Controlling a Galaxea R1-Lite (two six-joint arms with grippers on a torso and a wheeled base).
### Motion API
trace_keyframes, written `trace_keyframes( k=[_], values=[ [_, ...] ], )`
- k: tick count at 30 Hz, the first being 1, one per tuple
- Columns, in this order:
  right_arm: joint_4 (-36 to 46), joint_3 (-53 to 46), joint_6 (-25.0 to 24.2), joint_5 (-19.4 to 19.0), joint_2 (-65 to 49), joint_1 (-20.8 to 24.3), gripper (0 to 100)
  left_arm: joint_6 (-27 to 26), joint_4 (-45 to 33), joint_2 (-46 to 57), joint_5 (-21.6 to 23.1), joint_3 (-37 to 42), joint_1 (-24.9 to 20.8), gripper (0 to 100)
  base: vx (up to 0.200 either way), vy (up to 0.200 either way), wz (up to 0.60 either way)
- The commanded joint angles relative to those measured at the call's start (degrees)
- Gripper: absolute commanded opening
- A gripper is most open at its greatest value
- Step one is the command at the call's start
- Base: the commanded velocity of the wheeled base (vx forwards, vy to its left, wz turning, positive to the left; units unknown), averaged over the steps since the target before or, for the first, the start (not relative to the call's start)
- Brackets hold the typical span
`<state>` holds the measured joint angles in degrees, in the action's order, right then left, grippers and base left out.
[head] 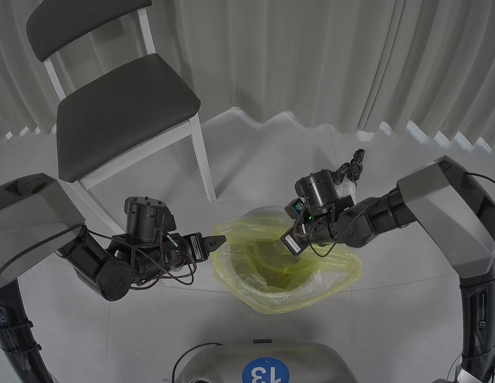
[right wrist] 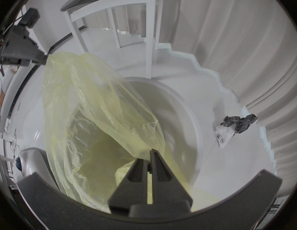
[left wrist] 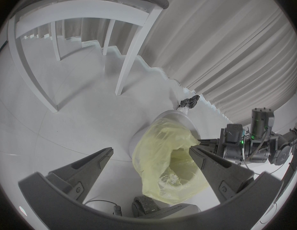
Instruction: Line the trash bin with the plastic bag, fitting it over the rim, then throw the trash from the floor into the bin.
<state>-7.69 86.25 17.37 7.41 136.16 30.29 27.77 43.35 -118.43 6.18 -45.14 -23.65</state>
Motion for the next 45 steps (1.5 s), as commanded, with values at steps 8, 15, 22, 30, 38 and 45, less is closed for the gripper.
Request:
trace_keyframes(
  k=[8, 15, 22, 30, 38, 45],
  values=[
    [11.38, 20.45, 0.56, 0.15, 0.34, -4.63, 0, 0.00, 2.18, 2.42, 1.47, 4.36, 1.50, 100, 0.000, 0.000, 0.00],
    [12.53, 28.27, 2.05, 1.64, 4.64, -5.42, 0, 0.18, 2.44, 3.03, 1.47, 5.06, 1.50, 100, 0.000, 0.000, 0.00],
    [12.53, 28.34, 1.70, 1.99, 5.79, -5.16, 100, 0.18, 2.53, 3.38, 1.47, 5.33, 1.76, 100, 0.000, 0.000, 0.00],
    [20.44, 28.34, -11.48, -1.08, 4.82, -5.07, 100, 0.18, 2.53, 4.00, 1.47, 5.33, 1.50, 100, 0.000, 0.000, 0.00],
    [23.07, 28.34, -12.45, -1.70, -0.37, -5.86, 100, 0.18, 2.44, 5.23, 1.47, 5.42, 1.59, 100, 0.000, 0.000, 0.00],
    [21.40, 17.90, -10.16, -0.91, -3.53, -5.77, 100, 0.18, 2.53, 5.14, 1.47, 5.42, 1.06, 100, 0.000, 0.000, 0.00]
  ],
)
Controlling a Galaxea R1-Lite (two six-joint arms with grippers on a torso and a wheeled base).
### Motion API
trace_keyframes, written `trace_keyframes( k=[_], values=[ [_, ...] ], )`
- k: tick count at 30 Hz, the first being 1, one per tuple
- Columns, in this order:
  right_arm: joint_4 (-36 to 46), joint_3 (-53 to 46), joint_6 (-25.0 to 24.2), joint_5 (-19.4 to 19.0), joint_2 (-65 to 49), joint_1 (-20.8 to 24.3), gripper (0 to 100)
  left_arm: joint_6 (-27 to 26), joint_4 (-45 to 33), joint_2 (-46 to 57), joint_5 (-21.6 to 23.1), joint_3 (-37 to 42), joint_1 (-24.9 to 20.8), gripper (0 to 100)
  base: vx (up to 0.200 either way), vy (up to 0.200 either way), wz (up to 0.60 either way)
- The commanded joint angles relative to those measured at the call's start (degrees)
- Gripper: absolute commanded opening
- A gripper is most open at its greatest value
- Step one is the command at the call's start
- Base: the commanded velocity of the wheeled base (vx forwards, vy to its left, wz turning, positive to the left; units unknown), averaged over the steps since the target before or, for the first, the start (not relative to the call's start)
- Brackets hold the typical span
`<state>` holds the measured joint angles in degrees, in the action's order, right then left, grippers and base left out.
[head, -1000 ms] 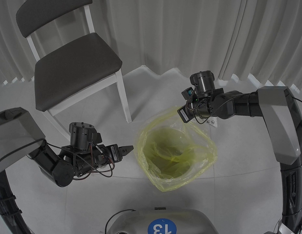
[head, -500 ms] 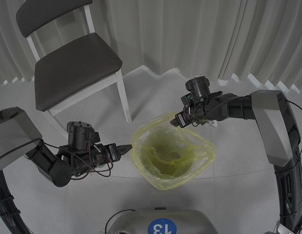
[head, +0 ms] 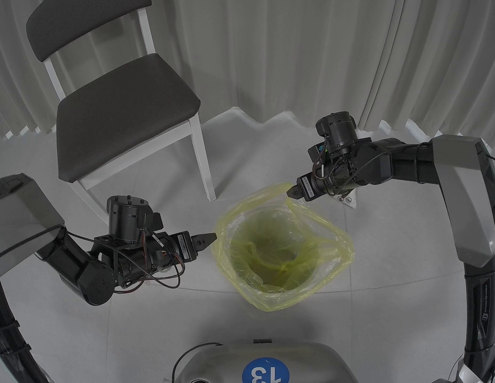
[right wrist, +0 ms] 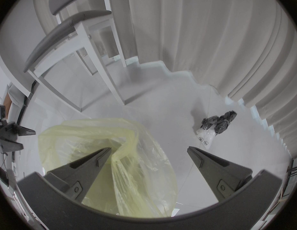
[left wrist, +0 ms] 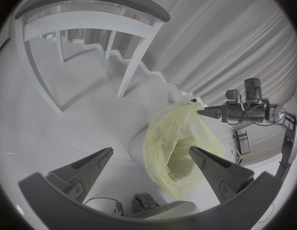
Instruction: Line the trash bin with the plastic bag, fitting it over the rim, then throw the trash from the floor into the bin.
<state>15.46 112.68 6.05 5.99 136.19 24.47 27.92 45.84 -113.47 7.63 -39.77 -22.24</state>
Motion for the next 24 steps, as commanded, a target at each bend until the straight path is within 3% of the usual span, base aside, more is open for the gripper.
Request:
trace_keyframes(
  k=[1, 12, 13, 18, 24],
  values=[
    [-2.71, -9.93, 1.25, 0.52, -3.57, 0.14, 100, 0.12, 0.04, 0.18, 0.02, 0.04, -0.44, 100, 0.000, 0.000, 0.00],
    [-9.57, -16.26, 4.24, 0.69, -0.49, 0.14, 100, -0.06, 0.04, -0.35, 0.02, -0.14, -0.44, 100, 0.000, 0.000, 0.00],
    [-10.10, -16.09, 4.68, 1.05, -0.05, -0.12, 0, -0.06, 0.04, -0.44, 0.02, -0.14, -0.44, 100, 0.000, 0.000, 0.00],
    [-14.49, -14.06, 6.08, 2.72, 2.23, -2.49, 0, -0.06, 0.04, -0.52, 0.02, -0.31, -0.18, 100, 0.000, 0.000, 0.00],
    [-13.79, -7.12, 6.17, 4.21, 5.49, -5.04, 0, -0.23, 0.04, -0.79, -0.07, 0.30, -0.26, 100, 0.000, 0.000, 0.00]
  ],
)
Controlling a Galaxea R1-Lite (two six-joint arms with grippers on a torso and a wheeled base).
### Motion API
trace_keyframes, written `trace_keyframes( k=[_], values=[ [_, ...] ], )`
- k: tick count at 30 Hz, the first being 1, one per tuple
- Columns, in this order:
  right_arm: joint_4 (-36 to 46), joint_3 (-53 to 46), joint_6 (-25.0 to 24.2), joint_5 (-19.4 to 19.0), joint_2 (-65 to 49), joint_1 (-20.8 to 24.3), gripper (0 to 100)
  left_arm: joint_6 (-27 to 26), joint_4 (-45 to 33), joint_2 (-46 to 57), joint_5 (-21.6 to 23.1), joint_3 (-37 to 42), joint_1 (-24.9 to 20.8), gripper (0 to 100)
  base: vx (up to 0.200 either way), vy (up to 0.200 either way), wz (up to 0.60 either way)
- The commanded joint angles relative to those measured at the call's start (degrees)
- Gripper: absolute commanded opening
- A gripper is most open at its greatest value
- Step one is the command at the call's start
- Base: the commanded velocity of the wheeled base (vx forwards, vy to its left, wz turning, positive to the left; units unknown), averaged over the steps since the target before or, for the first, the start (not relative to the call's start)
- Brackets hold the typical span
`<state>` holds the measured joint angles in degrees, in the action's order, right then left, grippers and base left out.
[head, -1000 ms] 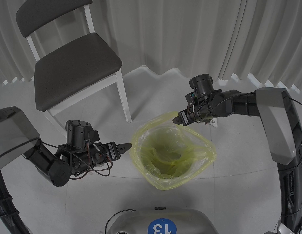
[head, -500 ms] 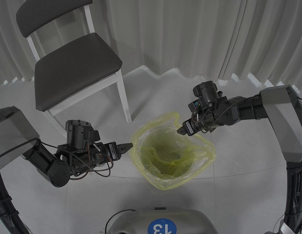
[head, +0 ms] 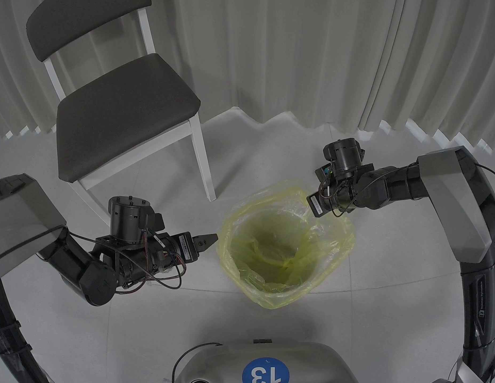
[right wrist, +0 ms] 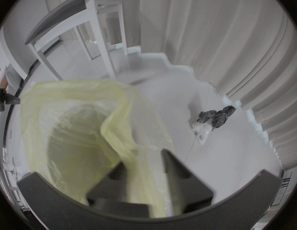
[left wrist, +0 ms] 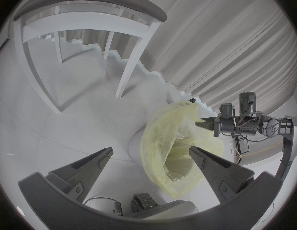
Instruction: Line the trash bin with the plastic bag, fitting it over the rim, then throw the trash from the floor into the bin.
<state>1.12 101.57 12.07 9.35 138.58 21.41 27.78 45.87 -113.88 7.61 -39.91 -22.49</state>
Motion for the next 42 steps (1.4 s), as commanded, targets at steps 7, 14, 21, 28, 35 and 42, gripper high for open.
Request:
trace_keyframes(
  k=[7, 14, 21, 28, 35, 42],
  values=[
    [2.66, 12.77, -0.38, 0.85, 10.13, -3.21, 0, -0.10, 0.01, -0.46, -0.05, 0.01, -0.27, 100, 0.000, 0.000, 0.00],
    [3.01, 13.02, -2.31, 0.05, 11.36, -1.89, 0, -0.10, 0.01, 0.07, -0.22, 0.27, -0.10, 100, 0.000, 0.000, 0.00],
    [3.80, 12.60, -5.04, 0.05, 6.09, -0.05, 100, -0.10, 0.01, -0.02, -0.22, -0.96, -1.41, 100, 0.000, 0.000, 0.00],
    [3.62, 7.94, -5.74, 0.14, 0.02, 1.18, 100, -2.29, -1.49, -0.64, -0.66, -4.91, -3.00, 100, 0.000, 0.000, 0.00],
    [3.36, 0.82, -7.23, 0.85, -4.29, 2.76, 100, -10.03, -6.41, -4.15, -3.74, -11.15, -5.11, 100, 0.000, 0.000, 0.00],
    [2.31, -7.44, -7.32, 0.85, -7.63, 2.24, 100, -20.14, -14.23, -8.72, -7.52, -17.92, -5.72, 100, 0.000, 0.000, 0.00]
  ],
)
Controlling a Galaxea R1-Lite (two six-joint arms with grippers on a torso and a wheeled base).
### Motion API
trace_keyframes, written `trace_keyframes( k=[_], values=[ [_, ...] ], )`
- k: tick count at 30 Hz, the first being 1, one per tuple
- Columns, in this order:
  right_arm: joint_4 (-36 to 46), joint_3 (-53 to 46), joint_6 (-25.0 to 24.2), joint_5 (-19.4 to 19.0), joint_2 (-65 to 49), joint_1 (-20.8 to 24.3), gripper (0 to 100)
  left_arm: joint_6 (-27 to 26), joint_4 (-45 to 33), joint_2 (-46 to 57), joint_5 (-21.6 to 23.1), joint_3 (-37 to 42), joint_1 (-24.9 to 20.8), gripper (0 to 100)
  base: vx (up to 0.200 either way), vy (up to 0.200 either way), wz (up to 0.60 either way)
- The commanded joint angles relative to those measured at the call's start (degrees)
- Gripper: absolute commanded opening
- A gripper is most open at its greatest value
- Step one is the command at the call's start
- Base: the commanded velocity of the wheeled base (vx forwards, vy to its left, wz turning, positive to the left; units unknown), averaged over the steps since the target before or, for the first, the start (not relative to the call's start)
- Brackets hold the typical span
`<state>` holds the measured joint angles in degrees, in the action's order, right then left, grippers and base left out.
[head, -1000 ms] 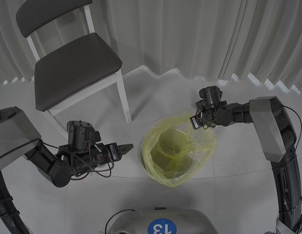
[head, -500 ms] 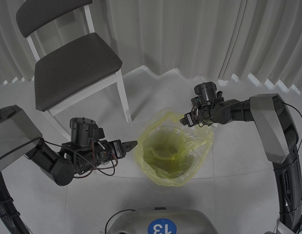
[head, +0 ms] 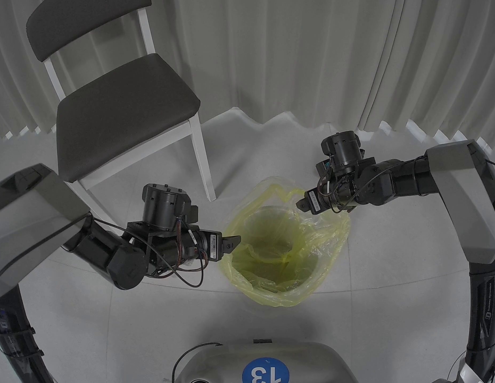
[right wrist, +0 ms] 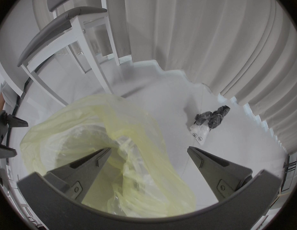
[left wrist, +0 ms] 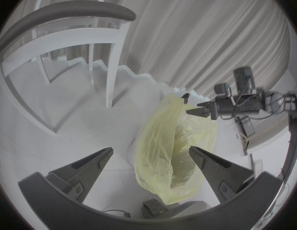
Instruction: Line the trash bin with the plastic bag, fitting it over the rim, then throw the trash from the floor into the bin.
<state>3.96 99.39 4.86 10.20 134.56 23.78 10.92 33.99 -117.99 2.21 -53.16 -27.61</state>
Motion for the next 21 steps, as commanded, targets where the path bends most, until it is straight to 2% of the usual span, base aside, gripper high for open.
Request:
trace_keyframes(
  k=[1, 5, 8, 13, 21],
  values=[
    [-0.89, -6.05, -0.12, 0.08, -3.60, -0.32, 100, -3.80, -2.52, -5.58, -2.56, -5.72, -0.69, 100, 0.000, 0.000, 0.00],
    [-3.52, -8.25, -0.12, 0.17, -2.99, -1.64, 100, -4.51, -2.79, -8.57, -3.35, -8.98, -0.60, 100, 0.000, 0.000, 0.00],
    [-6.77, -8.60, -0.21, 0.17, -1.05, -3.39, 100, -4.07, -2.79, -10.59, -4.76, -11.96, 0.89, 100, 0.000, 0.000, 0.00],
    [-10.99, -8.16, -0.65, 0.69, 0.35, -4.98, 100, -3.54, -2.79, -11.38, -4.49, -15.04, 4.50, 100, 0.000, 0.000, 0.00],
    [-11.78, -3.68, -0.56, 0.69, 3.69, -7.44, 100, -1.25, -3.14, -14.11, -3.88, -19.79, 5.29, 100, 0.000, 0.000, 0.00]
  ],
)
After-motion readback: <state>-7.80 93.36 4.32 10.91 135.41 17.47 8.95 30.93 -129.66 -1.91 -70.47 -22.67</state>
